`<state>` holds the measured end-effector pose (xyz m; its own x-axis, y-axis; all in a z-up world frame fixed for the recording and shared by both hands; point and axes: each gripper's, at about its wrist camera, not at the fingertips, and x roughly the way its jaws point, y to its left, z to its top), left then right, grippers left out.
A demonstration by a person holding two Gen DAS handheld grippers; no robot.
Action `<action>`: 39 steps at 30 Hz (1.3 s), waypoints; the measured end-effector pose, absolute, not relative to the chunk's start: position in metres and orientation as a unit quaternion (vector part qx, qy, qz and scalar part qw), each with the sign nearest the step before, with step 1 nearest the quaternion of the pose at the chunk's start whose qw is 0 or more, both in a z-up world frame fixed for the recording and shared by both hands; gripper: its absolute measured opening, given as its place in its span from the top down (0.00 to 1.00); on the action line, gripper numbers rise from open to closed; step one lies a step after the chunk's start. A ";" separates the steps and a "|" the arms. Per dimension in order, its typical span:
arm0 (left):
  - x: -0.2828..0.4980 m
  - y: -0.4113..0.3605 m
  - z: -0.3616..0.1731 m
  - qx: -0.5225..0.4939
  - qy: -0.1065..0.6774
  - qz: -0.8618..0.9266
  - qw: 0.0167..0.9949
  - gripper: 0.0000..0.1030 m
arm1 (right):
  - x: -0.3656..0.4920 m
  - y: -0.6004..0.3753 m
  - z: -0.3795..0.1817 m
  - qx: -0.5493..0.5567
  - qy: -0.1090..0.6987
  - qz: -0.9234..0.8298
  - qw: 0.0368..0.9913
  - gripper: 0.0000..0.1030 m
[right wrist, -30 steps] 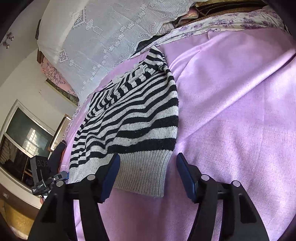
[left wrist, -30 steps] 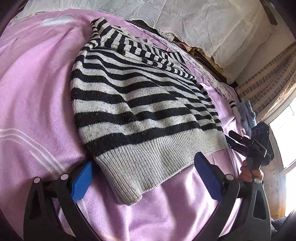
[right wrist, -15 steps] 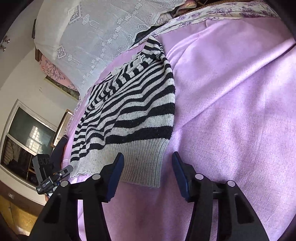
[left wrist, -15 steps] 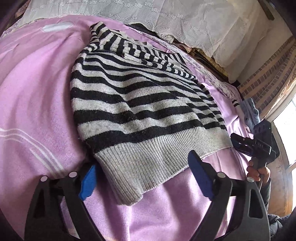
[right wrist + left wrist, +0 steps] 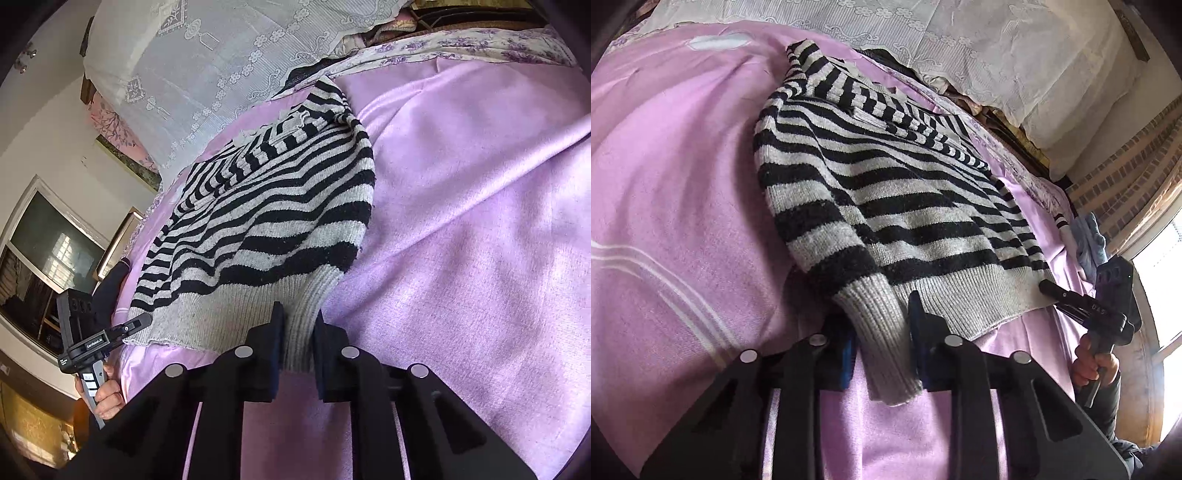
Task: Fold small clothes
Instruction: 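Close both tools on the ribbed grey hem, then lift the hem with both tools and fold it over onto the collar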
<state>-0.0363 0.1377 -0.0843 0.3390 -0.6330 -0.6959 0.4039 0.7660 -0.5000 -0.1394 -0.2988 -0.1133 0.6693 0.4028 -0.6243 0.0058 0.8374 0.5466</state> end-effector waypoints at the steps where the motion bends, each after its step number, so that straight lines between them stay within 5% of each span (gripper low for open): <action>1: -0.037 0.138 -0.084 -0.121 0.479 -0.321 0.808 0.82 | -0.141 -0.300 -0.112 0.262 0.387 0.112 0.877 0.91; 17: -0.001 0.127 -0.007 -0.087 0.427 -0.311 0.844 0.87 | -0.107 -0.304 -0.034 0.256 0.324 0.147 0.899 0.93; 39: 0.159 0.103 0.008 -0.098 0.429 -0.238 0.866 0.87 | 0.077 -0.320 -0.020 0.289 0.308 0.097 0.901 0.93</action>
